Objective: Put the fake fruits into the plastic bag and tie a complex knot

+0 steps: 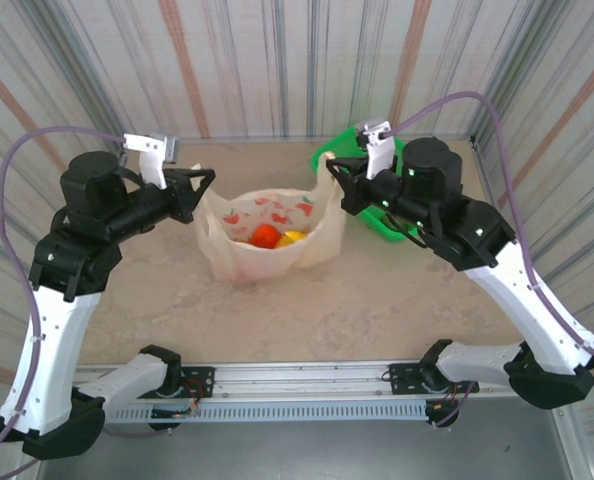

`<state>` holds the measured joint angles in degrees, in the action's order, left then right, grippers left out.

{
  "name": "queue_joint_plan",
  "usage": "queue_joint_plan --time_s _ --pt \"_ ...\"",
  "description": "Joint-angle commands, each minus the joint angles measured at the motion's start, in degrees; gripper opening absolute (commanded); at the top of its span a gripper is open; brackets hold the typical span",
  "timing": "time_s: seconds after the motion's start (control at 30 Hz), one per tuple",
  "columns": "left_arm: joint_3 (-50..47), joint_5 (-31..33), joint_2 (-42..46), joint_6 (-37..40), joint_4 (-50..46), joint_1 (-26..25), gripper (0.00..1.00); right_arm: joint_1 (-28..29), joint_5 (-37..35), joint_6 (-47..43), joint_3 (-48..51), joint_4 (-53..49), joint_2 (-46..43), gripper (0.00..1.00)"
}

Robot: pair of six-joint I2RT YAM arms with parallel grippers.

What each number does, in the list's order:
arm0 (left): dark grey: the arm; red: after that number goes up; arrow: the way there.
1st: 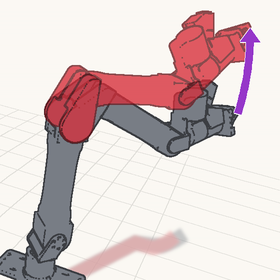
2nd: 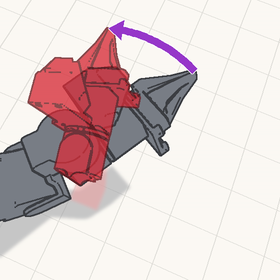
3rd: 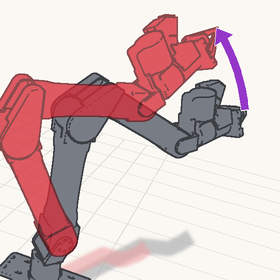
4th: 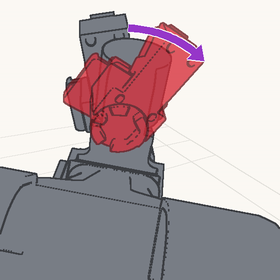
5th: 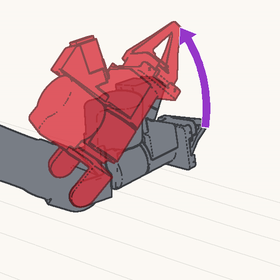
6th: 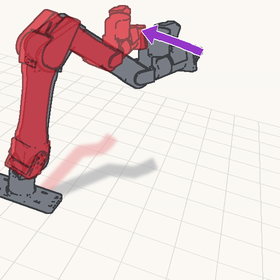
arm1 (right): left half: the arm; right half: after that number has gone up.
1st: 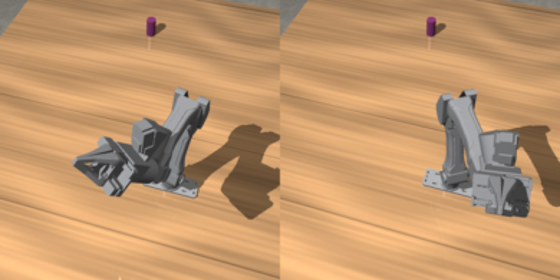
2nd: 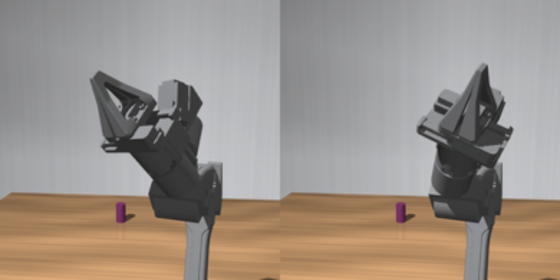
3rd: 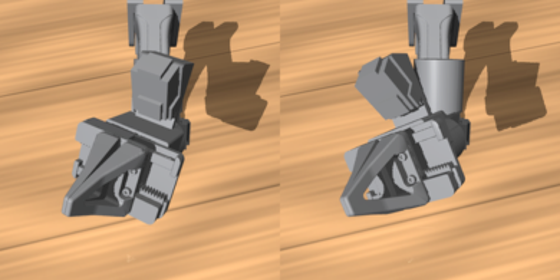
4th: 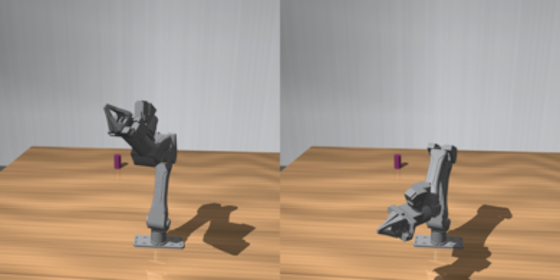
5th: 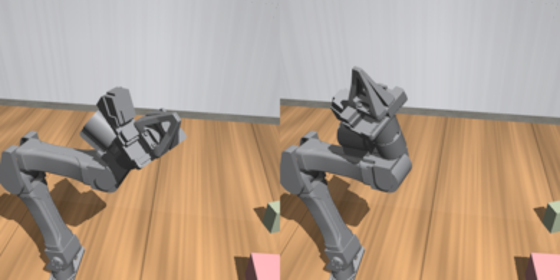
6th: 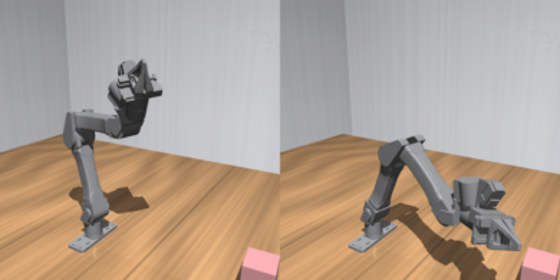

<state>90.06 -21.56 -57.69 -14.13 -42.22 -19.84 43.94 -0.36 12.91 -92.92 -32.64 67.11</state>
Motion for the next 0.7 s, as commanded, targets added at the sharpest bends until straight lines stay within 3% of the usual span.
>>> queue_joint_plan --time_s 0.0,0.17,0.43,0.67 --pt "2.3 -3.3 -1.5 1.3 0.1 0.6 0.00 -0.1 -3.2 4.0 -1.2 -3.4 -0.9 0.00" --pt "3.5 -6.1 -6.3 -0.5 2.8 1.3 0.00 -2.5 -2.8 3.4 0.0 -4.9 1.0 0.00" --pt "3.2 -16.5 -17.3 -4.8 7.1 2.0 0.02 -7.9 1.1 4.6 5.4 -0.8 4.7 0.01" --pt "-3.3 -19.2 -13.4 -3.6 13.6 2.1 0.04 -9.1 5.9 3.9 5.1 0.3 5.2 0.01"
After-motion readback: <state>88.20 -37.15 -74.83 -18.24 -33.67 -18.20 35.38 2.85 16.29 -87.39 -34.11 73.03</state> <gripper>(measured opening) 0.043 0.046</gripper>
